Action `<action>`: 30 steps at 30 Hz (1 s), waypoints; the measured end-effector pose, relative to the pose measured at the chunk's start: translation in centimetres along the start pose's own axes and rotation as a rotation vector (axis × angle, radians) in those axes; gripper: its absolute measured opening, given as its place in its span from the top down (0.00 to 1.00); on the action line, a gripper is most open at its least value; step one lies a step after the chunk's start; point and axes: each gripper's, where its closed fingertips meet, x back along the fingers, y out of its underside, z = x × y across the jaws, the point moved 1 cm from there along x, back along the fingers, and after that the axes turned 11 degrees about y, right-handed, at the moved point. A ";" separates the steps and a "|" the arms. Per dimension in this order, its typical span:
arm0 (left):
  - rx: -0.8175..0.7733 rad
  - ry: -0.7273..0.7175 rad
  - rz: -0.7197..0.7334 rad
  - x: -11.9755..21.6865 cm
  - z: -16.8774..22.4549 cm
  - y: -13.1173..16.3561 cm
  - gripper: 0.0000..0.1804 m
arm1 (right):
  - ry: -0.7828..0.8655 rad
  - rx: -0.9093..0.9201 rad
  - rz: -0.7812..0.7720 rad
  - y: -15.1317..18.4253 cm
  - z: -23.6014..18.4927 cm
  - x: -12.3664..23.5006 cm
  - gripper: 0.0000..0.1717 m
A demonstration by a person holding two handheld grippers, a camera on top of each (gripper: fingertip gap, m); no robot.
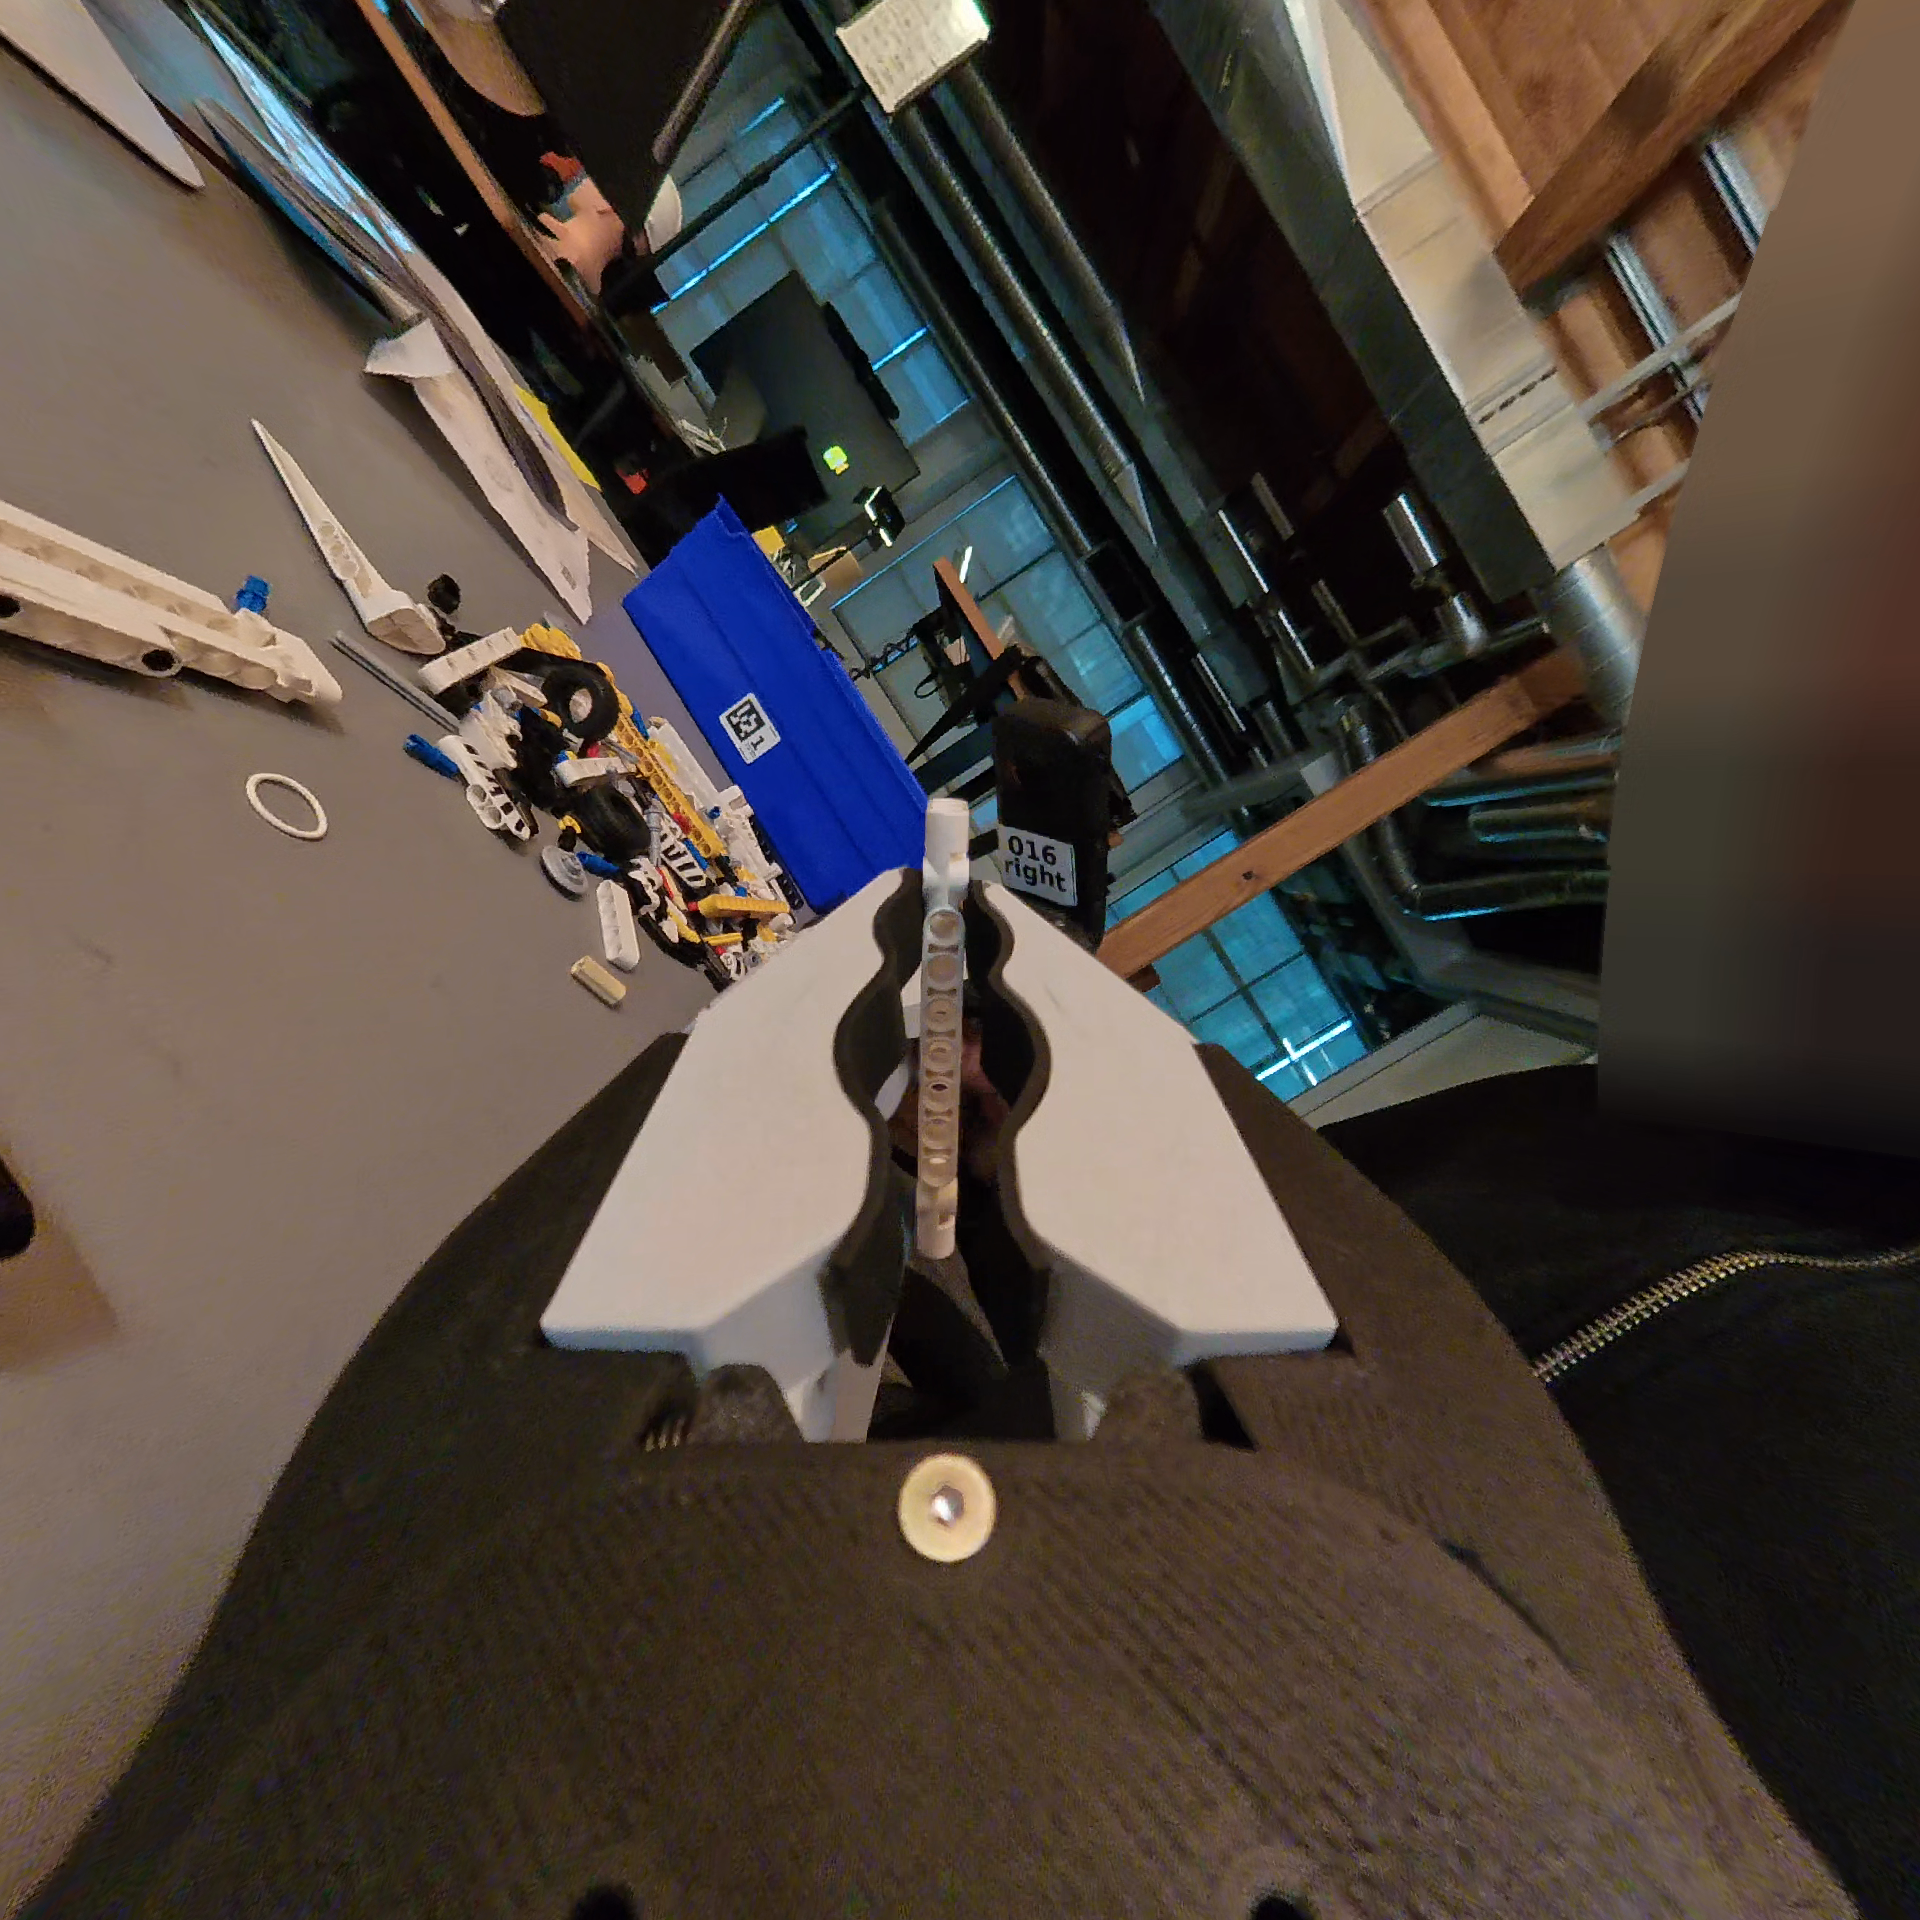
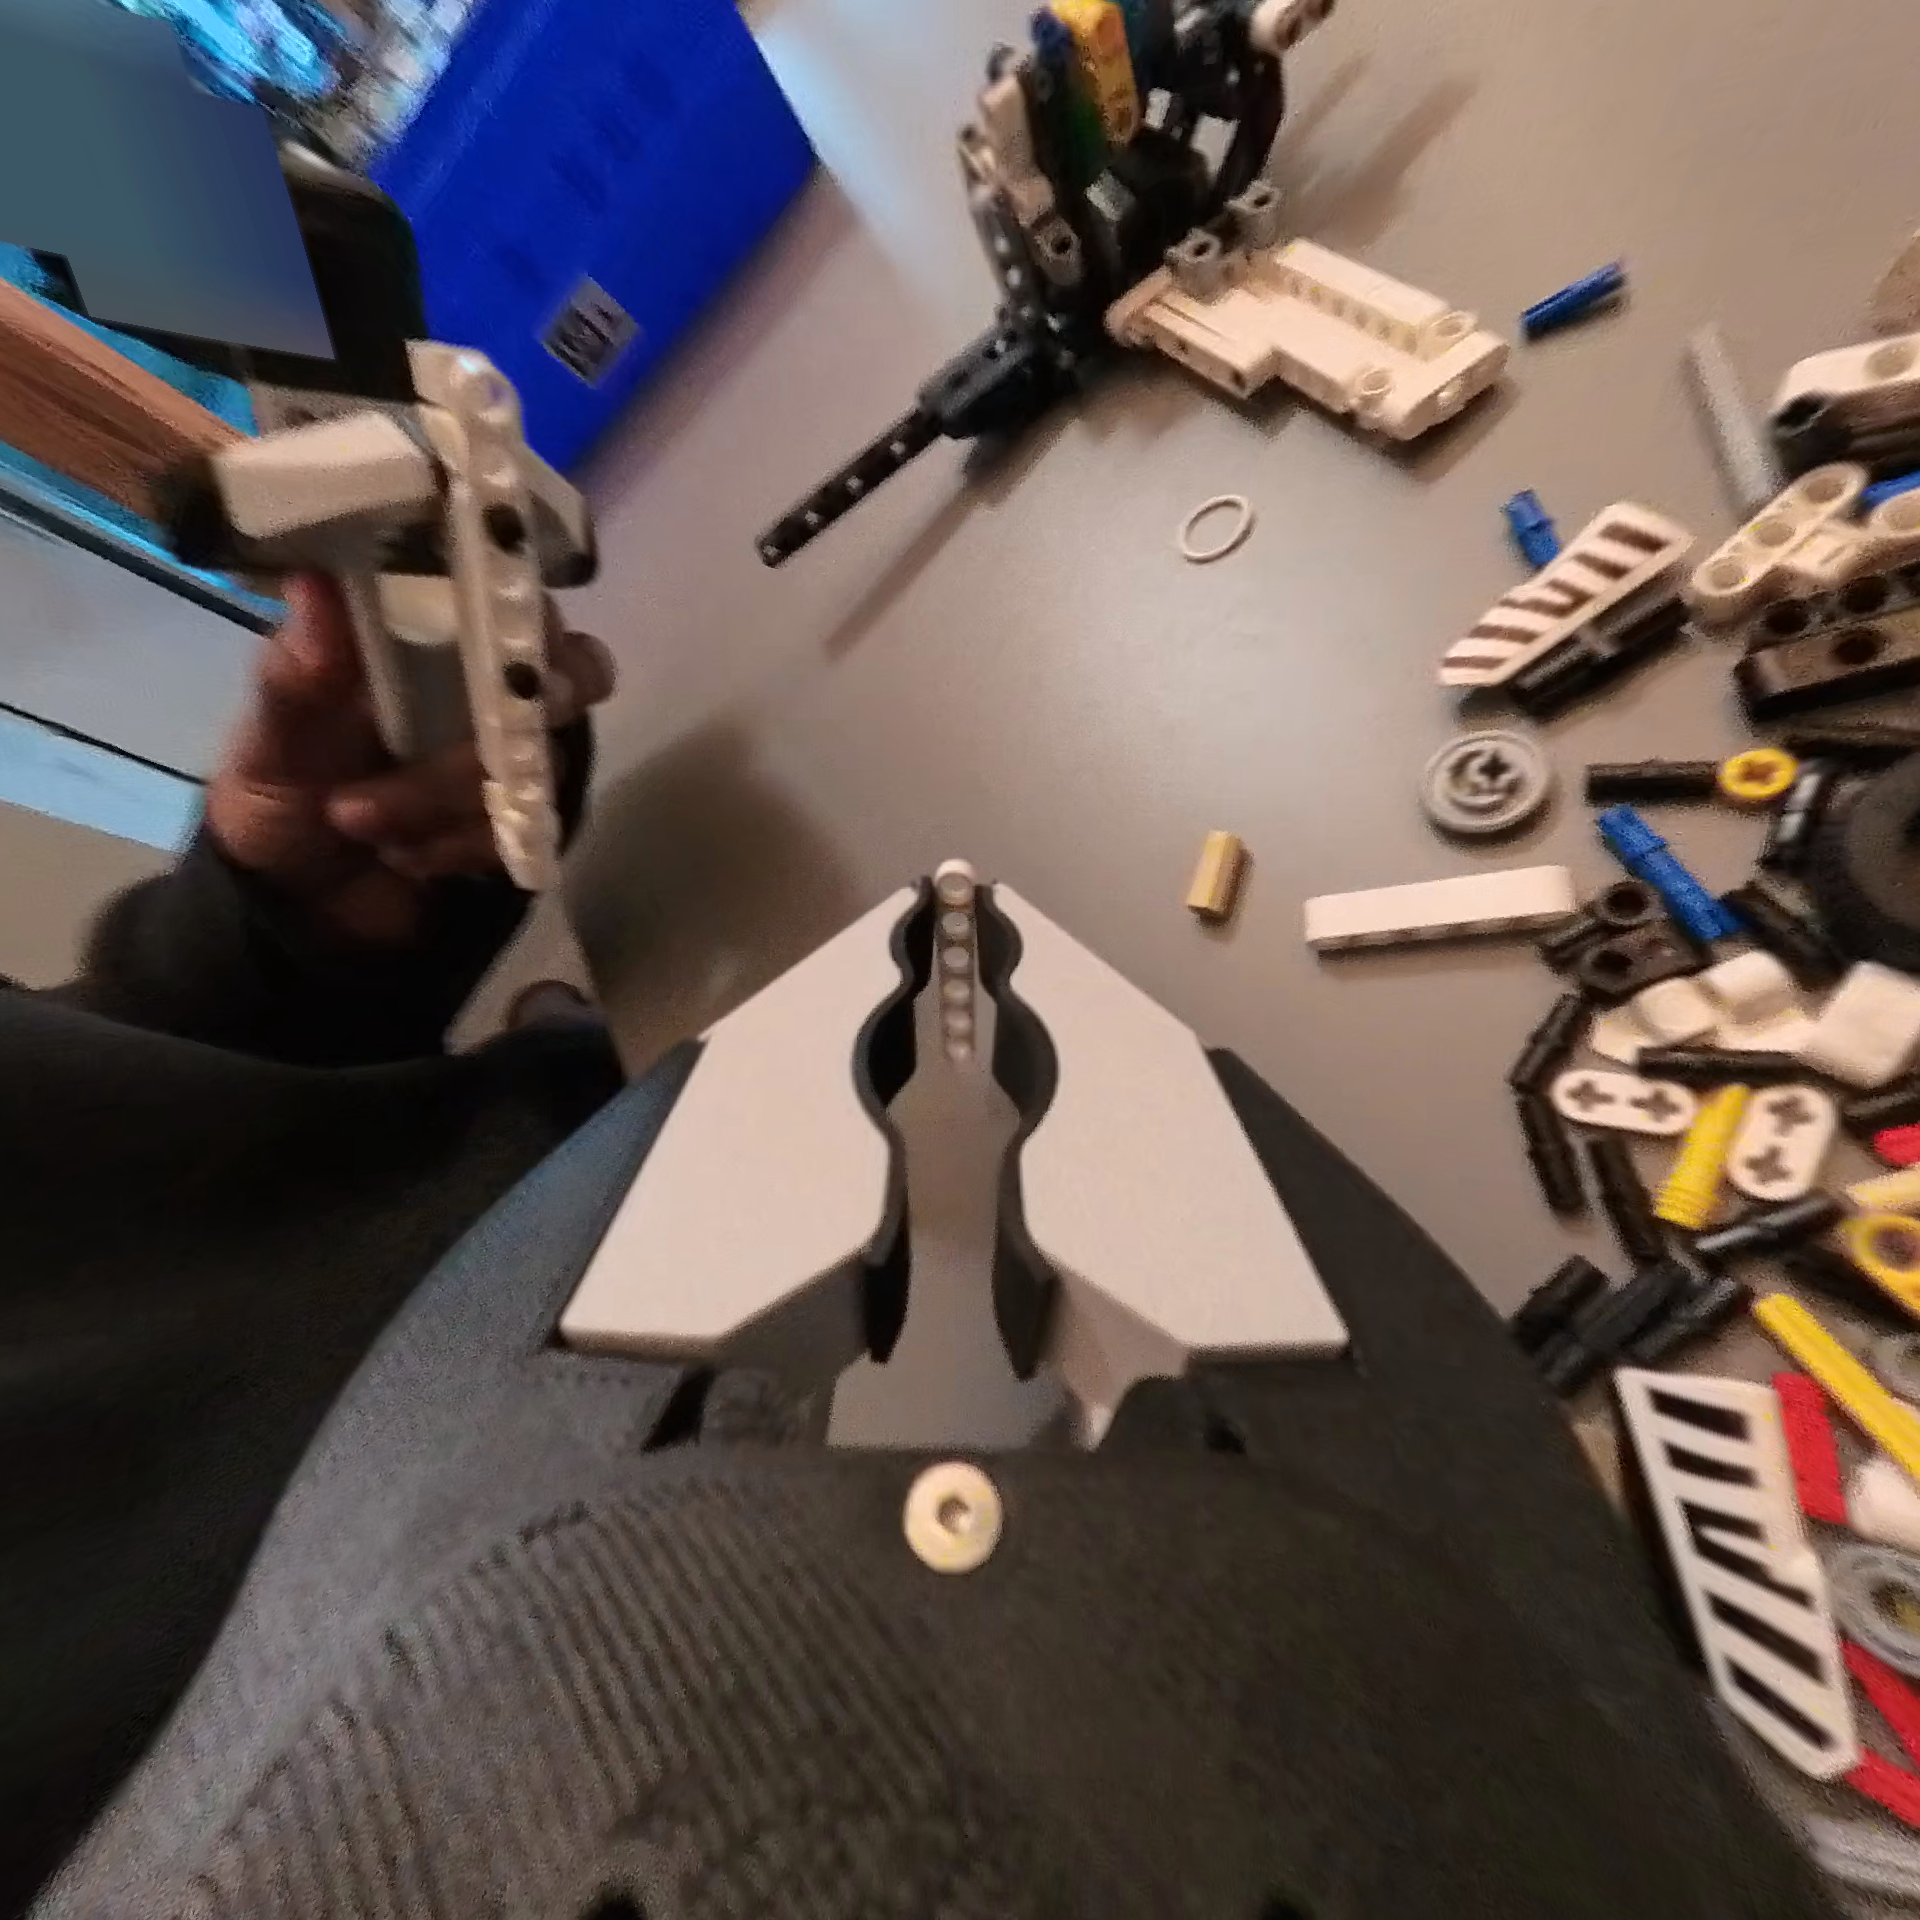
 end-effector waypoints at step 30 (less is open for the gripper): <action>0.047 0.045 -0.069 -1.5 0.7 2.3 0.97 | -0.543 -0.192 0.186 -3.9 -6.3 3.4 0.97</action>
